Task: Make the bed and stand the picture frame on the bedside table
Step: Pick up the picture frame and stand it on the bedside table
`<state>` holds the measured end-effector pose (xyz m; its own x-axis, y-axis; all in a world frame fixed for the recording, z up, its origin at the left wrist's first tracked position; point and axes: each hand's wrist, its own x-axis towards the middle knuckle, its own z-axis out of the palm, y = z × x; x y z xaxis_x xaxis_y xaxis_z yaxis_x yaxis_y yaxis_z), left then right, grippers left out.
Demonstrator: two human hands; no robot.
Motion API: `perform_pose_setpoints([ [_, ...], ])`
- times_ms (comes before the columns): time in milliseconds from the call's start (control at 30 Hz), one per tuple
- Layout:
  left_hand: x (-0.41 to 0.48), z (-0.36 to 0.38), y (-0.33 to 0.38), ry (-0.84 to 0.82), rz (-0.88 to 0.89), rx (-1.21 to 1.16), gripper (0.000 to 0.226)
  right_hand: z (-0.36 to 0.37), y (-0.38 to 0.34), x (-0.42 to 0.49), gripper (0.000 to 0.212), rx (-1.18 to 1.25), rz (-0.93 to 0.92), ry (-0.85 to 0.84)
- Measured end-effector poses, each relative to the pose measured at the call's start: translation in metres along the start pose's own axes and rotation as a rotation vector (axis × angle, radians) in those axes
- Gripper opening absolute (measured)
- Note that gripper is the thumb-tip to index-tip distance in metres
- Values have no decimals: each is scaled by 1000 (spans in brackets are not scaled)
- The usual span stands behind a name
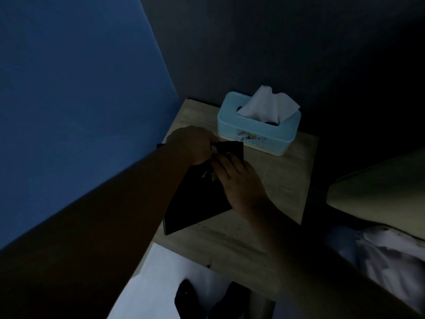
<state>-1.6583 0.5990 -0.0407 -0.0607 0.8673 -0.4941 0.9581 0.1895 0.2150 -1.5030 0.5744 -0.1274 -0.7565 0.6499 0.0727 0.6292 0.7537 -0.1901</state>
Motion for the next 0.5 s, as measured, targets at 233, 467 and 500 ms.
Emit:
perform_pose_setpoints([
  [233, 11, 9, -2, 38, 98, 153, 40, -4, 6, 12, 40, -83, -17, 24],
  [467, -9, 3, -14, 427, 41, 307, 63, -7, 11, 9, 49, -49, 140, -24],
  [500, -14, 4, -20, 472, -1, 277, 67, -6, 11, 8, 56, -33, 168, -47],
])
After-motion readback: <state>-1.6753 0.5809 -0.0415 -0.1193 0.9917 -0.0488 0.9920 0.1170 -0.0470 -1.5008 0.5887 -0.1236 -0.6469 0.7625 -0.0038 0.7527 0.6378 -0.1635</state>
